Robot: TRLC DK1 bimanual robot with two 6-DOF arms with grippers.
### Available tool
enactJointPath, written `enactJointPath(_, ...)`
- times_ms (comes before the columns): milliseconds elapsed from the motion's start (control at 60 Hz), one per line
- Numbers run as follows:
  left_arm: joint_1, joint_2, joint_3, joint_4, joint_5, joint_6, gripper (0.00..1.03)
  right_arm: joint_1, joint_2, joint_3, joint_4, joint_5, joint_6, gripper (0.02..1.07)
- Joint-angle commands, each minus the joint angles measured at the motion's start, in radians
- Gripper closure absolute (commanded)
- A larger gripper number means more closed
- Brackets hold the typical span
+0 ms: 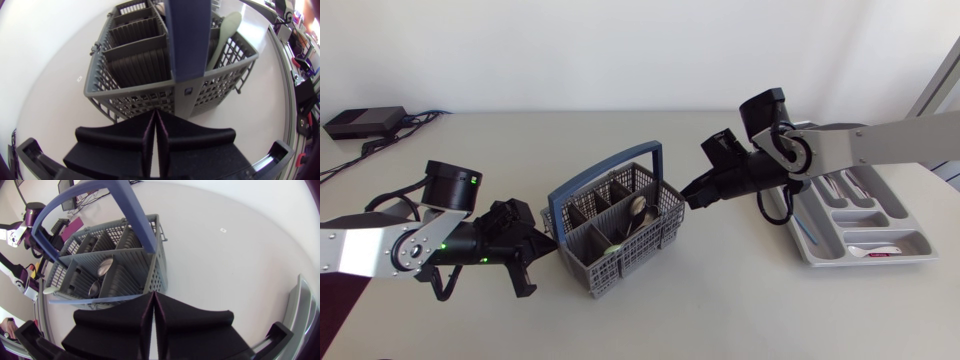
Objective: Sort the cutlery from the basket into the organizer compartments.
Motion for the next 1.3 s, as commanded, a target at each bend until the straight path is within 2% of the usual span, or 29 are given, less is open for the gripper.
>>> enactJointPath(0,0.018,0.047,0.056,0.036,0.011,0.017,1.0,0.024,-0.063,-0.068,-0.014,-0.029,-0.015,1.01)
enactJointPath(267,0.014,0.157,0.169,0.04,0.028,0.002,1.0,0.021,-0.172,-0.186,-0.014,-0.021,-0.012,1.01)
enactJointPath(433,-0.02,0.235,0.275,0.042,0.029,-0.026,1.0,0.015,-0.176,-0.189,-0.014,-0.013,-0.009,1.01)
enactJointPath(733,-0.035,0.352,0.406,0.039,0.028,-0.041,1.0,0.023,-0.158,-0.16,0.007,0.036,0.014,1.01)
enactJointPath(1283,0.007,0.355,0.406,0.036,0.028,-0.032,1.0,0.09,-0.13,-0.124,0.029,0.109,0.061,1.01)
